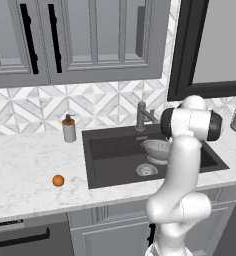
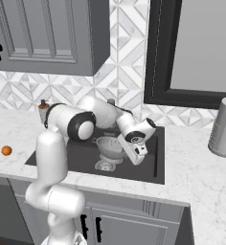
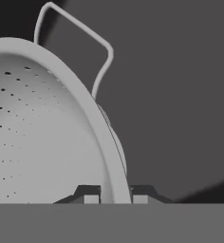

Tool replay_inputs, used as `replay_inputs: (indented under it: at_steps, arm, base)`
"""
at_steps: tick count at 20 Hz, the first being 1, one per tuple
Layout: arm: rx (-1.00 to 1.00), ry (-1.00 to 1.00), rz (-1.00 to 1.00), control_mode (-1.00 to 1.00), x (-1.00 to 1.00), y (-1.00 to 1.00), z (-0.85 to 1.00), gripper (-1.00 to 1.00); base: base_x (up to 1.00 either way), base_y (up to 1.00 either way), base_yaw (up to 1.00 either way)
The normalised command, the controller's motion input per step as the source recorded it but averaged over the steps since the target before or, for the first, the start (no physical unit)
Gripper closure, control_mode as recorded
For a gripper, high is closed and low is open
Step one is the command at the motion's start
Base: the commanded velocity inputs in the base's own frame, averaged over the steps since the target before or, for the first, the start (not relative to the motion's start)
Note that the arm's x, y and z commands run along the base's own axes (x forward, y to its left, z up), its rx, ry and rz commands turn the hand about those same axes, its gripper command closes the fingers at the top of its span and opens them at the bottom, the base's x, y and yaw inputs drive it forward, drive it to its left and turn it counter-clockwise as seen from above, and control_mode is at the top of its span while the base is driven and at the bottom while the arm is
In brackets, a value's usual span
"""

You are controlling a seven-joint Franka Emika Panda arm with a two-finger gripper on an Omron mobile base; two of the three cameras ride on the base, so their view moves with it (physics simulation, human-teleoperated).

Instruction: Put the colander in the sink, put the tangerine in the colander, and turn on the sink faucet and pour water over the colander.

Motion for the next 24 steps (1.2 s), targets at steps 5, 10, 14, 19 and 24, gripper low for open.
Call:
replay_inputs:
  at_steps: [5, 10, 14, 19, 24]
  arm:
    - [0.00, 0.00, 0.08, -1.00, 0.35, 0.07, -0.37, 1.00]
    - [-0.03, -0.02, 0.06, -1.00, 0.27, 0.19, -0.48, 1.00]
    - [-0.01, -0.03, 0.05, -1.00, 0.28, 0.06, -0.60, 1.00]
    - [0.00, -0.04, 0.04, -1.00, 0.29, 0.00, -0.58, 1.00]
    - [0.00, -0.07, 0.03, -1.00, 0.18, 0.03, -0.41, 1.00]
  base:
    - [0.00, 0.00, 0.00]
    - [0.00, 0.00, 0.00]
    - [0.00, 0.00, 0.00]
    - [0.00, 0.00, 0.00]
    - [0.00, 0.00, 0.00]
